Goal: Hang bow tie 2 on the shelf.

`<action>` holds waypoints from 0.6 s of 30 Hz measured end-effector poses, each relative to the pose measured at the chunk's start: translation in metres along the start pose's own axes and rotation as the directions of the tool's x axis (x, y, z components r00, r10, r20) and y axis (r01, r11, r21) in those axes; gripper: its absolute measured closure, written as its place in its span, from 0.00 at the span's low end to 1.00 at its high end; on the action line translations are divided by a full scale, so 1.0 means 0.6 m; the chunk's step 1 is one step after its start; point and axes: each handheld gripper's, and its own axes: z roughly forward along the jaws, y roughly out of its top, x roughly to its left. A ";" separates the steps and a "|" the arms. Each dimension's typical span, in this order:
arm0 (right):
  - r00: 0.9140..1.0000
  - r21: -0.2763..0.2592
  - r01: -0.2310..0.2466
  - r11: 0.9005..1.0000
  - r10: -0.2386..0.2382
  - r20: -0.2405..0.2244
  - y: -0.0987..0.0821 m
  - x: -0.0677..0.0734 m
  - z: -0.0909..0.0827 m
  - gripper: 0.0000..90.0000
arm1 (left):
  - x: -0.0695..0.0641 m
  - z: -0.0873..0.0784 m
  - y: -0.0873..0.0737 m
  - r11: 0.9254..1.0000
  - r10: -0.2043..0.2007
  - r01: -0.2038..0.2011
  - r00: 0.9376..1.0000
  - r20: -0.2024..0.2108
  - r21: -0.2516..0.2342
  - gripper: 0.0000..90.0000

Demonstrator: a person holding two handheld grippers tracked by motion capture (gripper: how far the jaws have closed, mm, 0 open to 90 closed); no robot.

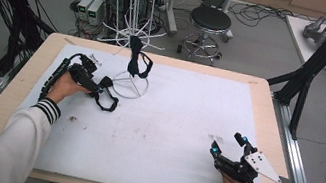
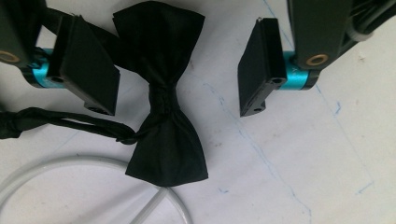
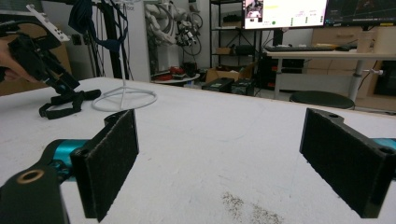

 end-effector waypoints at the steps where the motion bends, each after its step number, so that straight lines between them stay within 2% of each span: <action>1: 1.000 -0.001 0.000 1.000 0.000 -0.001 0.000 0.000 0.000 0.12 | 0.000 0.001 0.000 1.000 -0.003 0.003 1.000 0.004 -0.003 0.36; 5: 1.000 0.001 0.001 1.000 -0.001 0.001 0.000 0.000 0.000 0.12 | 0.002 0.000 0.000 1.000 -0.006 0.006 1.000 0.000 -0.010 0.46; 9: 1.000 -0.001 -0.001 1.000 0.001 -0.001 0.000 0.000 0.000 0.12 | 0.000 0.004 -0.001 1.000 0.001 -0.001 1.000 -0.004 0.013 0.48; 15: 1.000 -0.002 0.003 1.000 -0.003 0.002 0.000 0.000 0.000 0.12 | -0.002 0.005 0.000 1.000 0.011 -0.011 1.000 -0.016 0.008 0.56; 18: 1.000 -0.002 0.001 1.000 -0.001 0.002 0.000 0.000 0.000 0.12 | -0.005 0.007 0.001 1.000 0.010 -0.010 1.000 -0.016 0.017 0.63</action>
